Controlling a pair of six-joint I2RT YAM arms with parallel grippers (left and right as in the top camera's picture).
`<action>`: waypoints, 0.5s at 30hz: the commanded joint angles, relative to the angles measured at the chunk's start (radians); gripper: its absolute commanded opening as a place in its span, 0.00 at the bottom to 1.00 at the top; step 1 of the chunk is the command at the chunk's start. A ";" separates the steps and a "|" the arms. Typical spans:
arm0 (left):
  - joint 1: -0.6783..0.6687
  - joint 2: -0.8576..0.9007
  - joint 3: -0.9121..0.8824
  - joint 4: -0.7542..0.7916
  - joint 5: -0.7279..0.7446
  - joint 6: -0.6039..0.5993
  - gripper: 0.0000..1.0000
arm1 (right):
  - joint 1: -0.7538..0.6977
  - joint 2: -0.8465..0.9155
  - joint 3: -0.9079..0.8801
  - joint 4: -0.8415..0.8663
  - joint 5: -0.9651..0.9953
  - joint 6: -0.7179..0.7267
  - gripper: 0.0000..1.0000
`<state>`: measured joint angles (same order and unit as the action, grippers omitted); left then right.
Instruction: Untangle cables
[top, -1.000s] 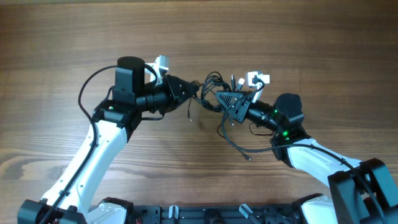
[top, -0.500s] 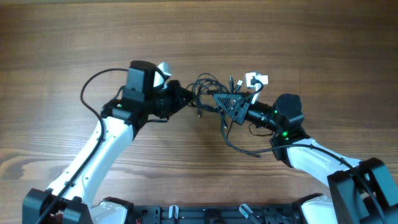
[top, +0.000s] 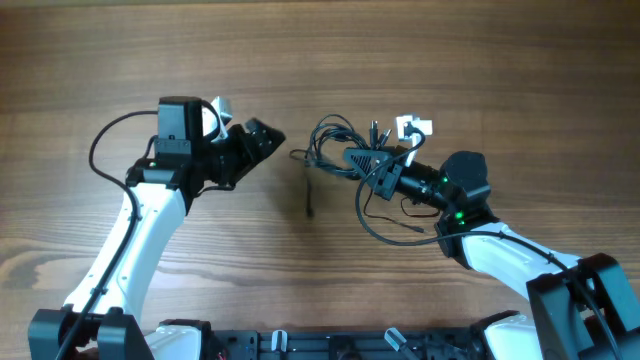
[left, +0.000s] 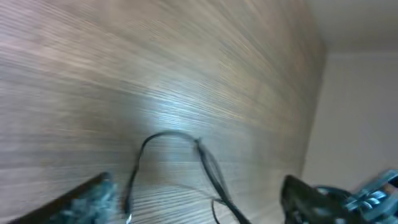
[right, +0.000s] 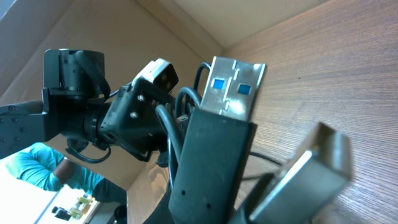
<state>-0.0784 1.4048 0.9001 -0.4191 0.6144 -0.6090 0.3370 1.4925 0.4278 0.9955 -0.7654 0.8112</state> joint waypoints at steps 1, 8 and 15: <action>0.027 0.009 -0.002 0.087 0.272 0.145 0.83 | -0.005 0.003 0.004 0.013 0.002 0.003 0.10; -0.034 0.029 -0.002 0.098 0.346 0.153 0.69 | -0.005 0.003 0.004 0.017 -0.054 -0.011 0.09; -0.023 0.048 -0.002 0.101 0.282 0.158 0.67 | -0.005 0.003 0.004 0.134 -0.256 -0.053 0.04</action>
<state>-0.1223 1.4422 0.8986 -0.3206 0.9180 -0.4751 0.3351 1.4933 0.4274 1.0805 -0.9039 0.7807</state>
